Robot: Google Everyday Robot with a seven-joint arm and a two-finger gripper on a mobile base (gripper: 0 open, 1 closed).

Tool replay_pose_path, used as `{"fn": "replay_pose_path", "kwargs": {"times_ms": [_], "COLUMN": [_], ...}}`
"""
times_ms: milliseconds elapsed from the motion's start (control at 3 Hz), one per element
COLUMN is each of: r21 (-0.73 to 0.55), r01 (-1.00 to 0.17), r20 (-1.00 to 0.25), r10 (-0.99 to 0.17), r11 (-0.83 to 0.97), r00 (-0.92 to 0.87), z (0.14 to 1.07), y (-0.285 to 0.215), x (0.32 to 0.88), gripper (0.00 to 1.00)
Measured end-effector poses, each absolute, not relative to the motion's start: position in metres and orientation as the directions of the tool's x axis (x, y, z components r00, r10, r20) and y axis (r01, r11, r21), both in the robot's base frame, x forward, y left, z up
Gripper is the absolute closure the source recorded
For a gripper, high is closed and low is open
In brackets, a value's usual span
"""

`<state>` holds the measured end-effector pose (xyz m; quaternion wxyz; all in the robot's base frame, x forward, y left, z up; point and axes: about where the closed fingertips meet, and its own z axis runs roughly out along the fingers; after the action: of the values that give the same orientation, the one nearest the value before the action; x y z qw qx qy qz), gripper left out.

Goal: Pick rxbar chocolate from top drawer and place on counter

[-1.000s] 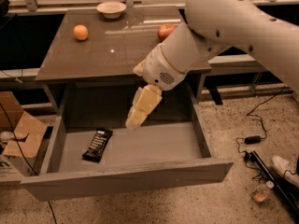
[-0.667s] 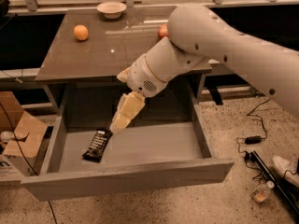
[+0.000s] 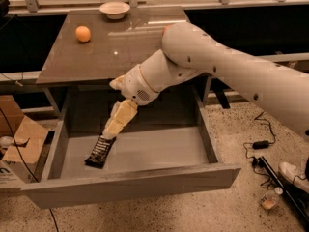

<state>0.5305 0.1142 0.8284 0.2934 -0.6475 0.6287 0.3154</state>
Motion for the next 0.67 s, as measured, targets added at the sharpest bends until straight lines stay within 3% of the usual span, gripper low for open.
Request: {"fn": "replay_pose_path", "kwargs": {"times_ms": [667], "r21": [-0.006], "r01": [-0.999], "r20": [-0.794], "r10": [-0.607], "r11": [-0.052], "r00": [0.037], "z": [0.803], "y": [0.141], "x": [0.541], "gripper": [0.00]}}
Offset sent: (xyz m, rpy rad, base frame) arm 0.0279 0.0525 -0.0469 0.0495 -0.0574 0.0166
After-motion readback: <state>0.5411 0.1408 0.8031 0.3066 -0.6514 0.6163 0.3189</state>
